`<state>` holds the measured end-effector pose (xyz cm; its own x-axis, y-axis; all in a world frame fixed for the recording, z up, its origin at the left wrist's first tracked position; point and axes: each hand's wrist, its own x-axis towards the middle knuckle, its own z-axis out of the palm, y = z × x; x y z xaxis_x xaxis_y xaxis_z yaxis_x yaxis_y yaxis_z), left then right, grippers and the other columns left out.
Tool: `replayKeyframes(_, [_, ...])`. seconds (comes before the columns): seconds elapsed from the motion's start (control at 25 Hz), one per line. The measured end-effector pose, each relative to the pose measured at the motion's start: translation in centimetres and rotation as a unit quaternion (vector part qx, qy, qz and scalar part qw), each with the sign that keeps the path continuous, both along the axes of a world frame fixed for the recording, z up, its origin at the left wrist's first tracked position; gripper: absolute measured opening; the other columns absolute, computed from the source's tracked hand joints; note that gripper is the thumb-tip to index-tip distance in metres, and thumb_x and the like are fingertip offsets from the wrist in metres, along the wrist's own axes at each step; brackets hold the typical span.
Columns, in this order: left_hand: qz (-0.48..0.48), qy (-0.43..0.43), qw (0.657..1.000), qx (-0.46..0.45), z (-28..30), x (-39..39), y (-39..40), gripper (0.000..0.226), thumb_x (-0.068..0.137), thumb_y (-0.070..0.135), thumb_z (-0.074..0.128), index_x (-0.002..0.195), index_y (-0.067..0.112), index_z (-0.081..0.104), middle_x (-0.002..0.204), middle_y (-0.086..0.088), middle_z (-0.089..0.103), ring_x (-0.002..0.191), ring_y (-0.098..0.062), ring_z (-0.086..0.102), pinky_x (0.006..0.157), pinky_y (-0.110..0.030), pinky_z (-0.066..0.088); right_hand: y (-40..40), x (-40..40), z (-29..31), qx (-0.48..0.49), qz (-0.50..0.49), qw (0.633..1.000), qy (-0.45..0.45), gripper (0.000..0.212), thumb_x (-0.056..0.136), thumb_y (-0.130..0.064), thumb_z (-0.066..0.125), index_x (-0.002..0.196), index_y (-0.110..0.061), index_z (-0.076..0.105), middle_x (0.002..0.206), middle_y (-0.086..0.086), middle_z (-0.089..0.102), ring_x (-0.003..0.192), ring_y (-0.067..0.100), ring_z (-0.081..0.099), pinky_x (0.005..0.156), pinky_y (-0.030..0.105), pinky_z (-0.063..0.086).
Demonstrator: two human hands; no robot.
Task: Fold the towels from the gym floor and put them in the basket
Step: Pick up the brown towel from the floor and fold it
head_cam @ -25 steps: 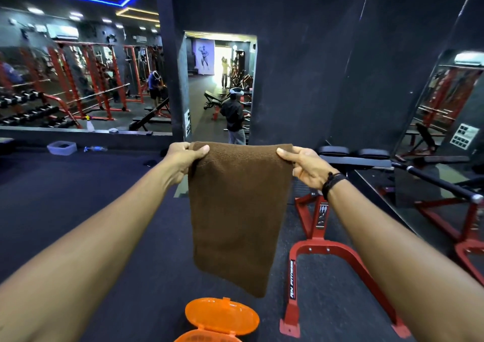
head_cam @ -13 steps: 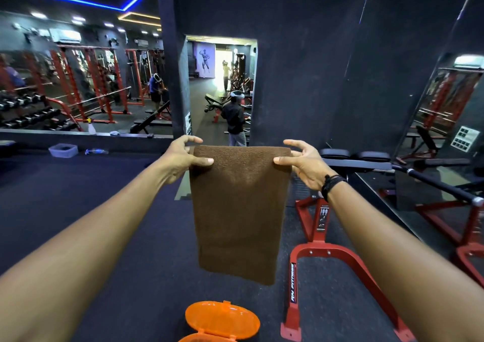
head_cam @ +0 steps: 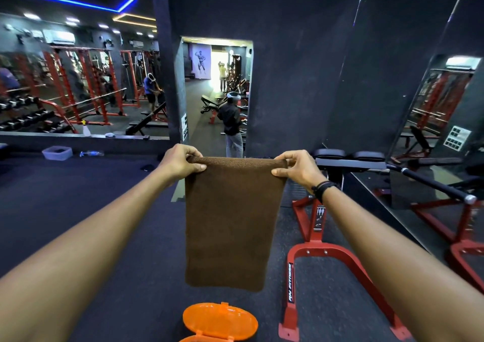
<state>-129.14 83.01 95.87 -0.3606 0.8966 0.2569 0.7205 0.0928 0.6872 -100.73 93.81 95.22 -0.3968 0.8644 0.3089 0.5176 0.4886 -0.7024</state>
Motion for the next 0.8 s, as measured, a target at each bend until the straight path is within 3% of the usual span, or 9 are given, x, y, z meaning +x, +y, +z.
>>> replayKeyframes(0.08, [-0.002,0.037,0.999,-0.024,0.1,-0.1,0.0,0.011,0.077,0.025,0.079,0.077,0.018,0.070,0.087,-0.006,0.068,0.089,-0.020,0.060,0.081,-0.034,0.048,0.1,-0.1,-0.4,0.044,-0.033,0.998,-0.030,0.013,0.075,-0.019,0.080,0.087,-0.017,0.074,0.079,0.006,0.067,0.073,0.013,0.056,0.060,0.025,0.043])
replayKeyframes(0.2, [-0.011,0.140,0.989,-0.052,0.4,-0.5,0.1,0.025,0.078,0.035,0.076,0.063,0.029,0.057,0.082,-0.004,0.060,0.085,-0.022,0.058,0.068,-0.031,0.044,1.0,0.0,-1.0,0.063,-0.040,0.995,-0.060,0.009,0.079,-0.022,0.076,0.077,-0.020,0.067,0.082,0.006,0.062,0.076,0.017,0.054,0.065,0.025,0.037])
replayKeyframes(0.32, [-0.075,0.127,0.971,-0.187,0.5,0.0,-0.7,0.030,0.084,0.032,0.071,0.063,0.020,0.054,0.068,0.003,0.054,0.068,-0.013,0.052,0.054,-0.024,0.036,1.2,0.3,-1.4,0.005,0.030,0.990,-0.138,0.011,0.083,-0.018,0.073,0.080,-0.010,0.065,0.080,0.005,0.063,0.075,0.016,0.056,0.072,0.032,0.047])
replayKeyframes(0.4, [-0.097,0.105,0.966,-0.216,2.0,0.4,-0.8,0.028,0.084,0.032,0.071,0.065,0.015,0.058,0.066,0.000,0.055,0.060,-0.012,0.051,0.049,-0.019,0.037,1.0,0.6,0.6,-0.028,0.092,0.984,-0.152,0.011,0.084,-0.012,0.071,0.083,-0.004,0.063,0.073,0.005,0.060,0.066,0.012,0.054,0.064,0.027,0.047])
replayKeyframes(0.48, [-0.078,-0.016,0.995,-0.062,4.4,0.4,-0.3,0.020,0.084,0.030,0.071,0.080,0.012,0.065,0.073,-0.004,0.059,0.064,-0.013,0.052,0.051,-0.020,0.039,1.1,0.9,3.9,-0.071,0.116,0.991,0.006,0.010,0.083,-0.009,0.071,0.087,-0.006,0.062,0.069,0.000,0.062,0.061,0.005,0.058,0.056,0.020,0.048])
replayKeyframes(0.56, [-0.105,-0.244,0.964,0.031,5.7,-0.2,-0.1,0.031,0.076,0.034,0.078,0.100,0.021,0.062,0.093,0.001,0.066,0.084,-0.014,0.061,0.071,-0.028,0.048,1.0,1.3,6.0,-0.171,0.145,0.962,0.156,0.023,0.080,-0.019,0.072,0.100,-0.014,0.064,0.084,-0.004,0.070,0.076,0.006,0.066,0.065,0.022,0.054])
replayKeyframes(0.64, [-0.155,-0.281,0.943,-0.087,3.3,-0.4,-1.8,0.067,0.051,0.049,0.088,0.108,0.029,0.060,0.110,0.006,0.069,0.101,-0.014,0.064,0.090,-0.037,0.051,0.0,1.6,3.8,-0.256,0.160,0.948,0.101,0.029,0.079,-0.026,0.071,0.105,-0.015,0.064,0.095,-0.001,0.072,0.086,0.012,0.067,0.075,0.030,0.057])
replayKeyframes(0.72, [-0.142,-0.260,0.941,-0.166,-1.0,-0.5,-3.1,0.091,0.026,0.058,0.092,0.105,0.022,0.067,0.106,0.001,0.073,0.097,-0.015,0.068,0.085,-0.034,0.053,-0.5,1.5,0.2,-0.286,0.150,0.945,0.048,0.036,0.074,-0.031,0.073,0.102,-0.010,0.065,0.101,0.009,0.071,0.092,0.020,0.065,0.090,0.043,0.052])
replayKeyframes(0.8, [-0.106,-0.321,0.934,-0.119,-2.9,-0.6,-2.9,0.073,0.042,0.054,0.090,0.099,0.014,0.070,0.104,-0.006,0.073,0.085,-0.012,0.069,0.073,-0.027,0.052,-0.6,1.4,-1.2,-0.294,0.126,0.943,0.093,0.028,0.082,-0.032,0.068,0.100,-0.011,0.066,0.103,0.013,0.068,0.095,0.026,0.060,0.097,0.049,0.046])
